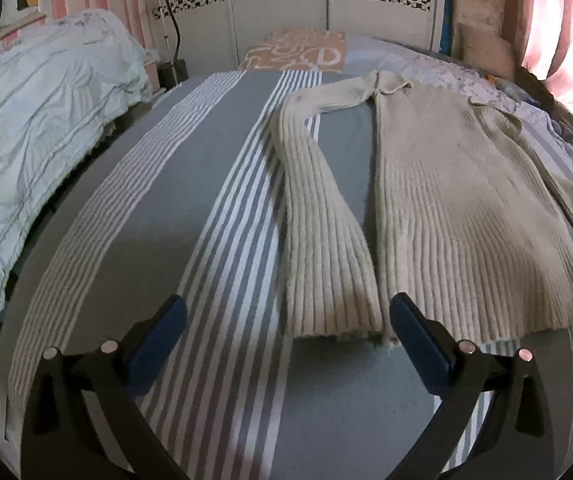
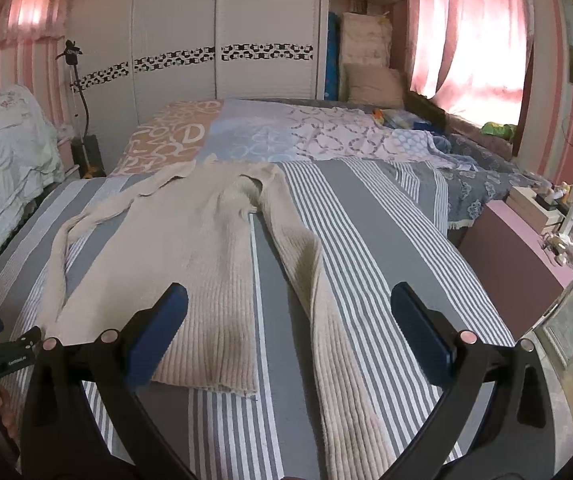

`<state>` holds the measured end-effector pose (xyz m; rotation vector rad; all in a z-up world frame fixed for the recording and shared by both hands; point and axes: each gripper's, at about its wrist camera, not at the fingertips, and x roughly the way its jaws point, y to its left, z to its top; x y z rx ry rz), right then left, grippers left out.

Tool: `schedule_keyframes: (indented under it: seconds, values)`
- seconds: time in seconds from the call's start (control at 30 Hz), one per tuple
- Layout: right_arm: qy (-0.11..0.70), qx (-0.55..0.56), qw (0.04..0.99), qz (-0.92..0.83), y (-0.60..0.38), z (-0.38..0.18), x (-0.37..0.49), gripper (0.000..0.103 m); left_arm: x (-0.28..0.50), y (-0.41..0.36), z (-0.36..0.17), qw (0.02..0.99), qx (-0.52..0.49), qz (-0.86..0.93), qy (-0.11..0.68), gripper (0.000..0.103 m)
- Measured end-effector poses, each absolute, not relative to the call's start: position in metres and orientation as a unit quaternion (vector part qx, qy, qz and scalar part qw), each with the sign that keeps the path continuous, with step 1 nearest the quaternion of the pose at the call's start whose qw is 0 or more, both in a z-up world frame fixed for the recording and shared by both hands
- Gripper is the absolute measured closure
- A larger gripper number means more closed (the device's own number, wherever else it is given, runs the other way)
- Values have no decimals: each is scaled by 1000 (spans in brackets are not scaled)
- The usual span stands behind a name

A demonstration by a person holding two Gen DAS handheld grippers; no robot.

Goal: Fold small clothes
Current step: 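Grasp the cuff of the cardigan sleeve with the left gripper, then lift the held sleeve and fold it across the cardigan body with the left gripper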

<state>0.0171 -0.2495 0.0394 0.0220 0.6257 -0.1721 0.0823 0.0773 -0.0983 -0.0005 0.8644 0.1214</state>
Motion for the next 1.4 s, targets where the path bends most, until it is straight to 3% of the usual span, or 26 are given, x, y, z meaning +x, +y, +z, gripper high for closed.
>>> schedule_keyframes:
  seconds: [0.1,0.3,0.37,0.47,0.6,1.07,1.4]
  values:
    - [310,11,947,-87,-251,38,19,3,90,78,-105,903,8,59,425,7]
    - [308,6,947,-88,-250,38,22,3,96,84,-114,896,-9,37,442,45]
    - [309,6,947,-88,-249,38,22,3,95,79,-117,896,-12,25,443,52]
    - [308,8,947,-89,-251,37,22,3,94,72,-116,898,-12,4,440,76]
    - [315,6,944,-94,-254,32,23,3,92,68,-109,902,-11,-10,431,89]
    - [339,14,935,-104,-260,14,29,3,87,82,-45,931,-8,-1,365,92]
    - [340,17,935,-97,-262,14,45,3,129,115,10,947,-18,20,320,93]
